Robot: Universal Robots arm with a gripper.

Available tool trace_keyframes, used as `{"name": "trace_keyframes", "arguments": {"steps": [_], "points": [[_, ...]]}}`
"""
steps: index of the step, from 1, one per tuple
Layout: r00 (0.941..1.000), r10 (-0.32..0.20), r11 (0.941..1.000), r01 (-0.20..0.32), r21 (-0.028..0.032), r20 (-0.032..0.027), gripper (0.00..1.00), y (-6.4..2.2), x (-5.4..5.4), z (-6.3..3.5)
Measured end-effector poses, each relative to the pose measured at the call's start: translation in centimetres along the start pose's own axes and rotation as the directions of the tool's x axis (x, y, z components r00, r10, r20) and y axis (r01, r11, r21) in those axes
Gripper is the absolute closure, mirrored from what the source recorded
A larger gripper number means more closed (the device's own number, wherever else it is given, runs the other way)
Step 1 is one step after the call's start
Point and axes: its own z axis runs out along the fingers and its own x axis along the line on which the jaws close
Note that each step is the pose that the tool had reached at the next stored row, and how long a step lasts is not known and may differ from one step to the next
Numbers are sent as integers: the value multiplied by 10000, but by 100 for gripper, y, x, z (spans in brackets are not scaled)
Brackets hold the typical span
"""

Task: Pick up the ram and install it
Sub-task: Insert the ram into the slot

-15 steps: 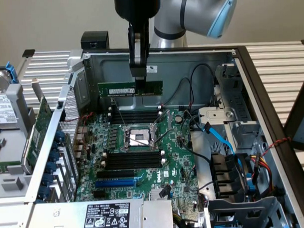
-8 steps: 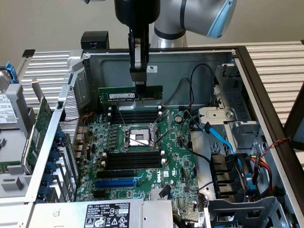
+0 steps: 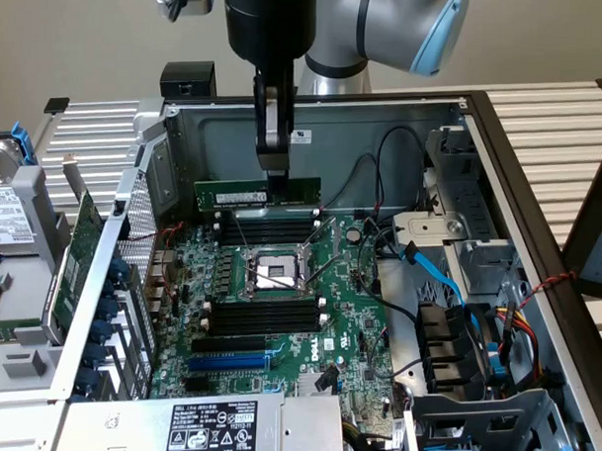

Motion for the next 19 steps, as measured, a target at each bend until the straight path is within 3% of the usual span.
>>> {"name": "trace_keyframes", "arguments": {"steps": [12, 14, 19], "points": [[10000, 0, 10000, 0, -4, -3, 88, 23, -30, 218], [10000, 0, 10000, 0, -14, -30, 88, 27, -89, 260], [10000, -4, 10000, 4, -39, -59, 88, 11, -67, 344]]}}
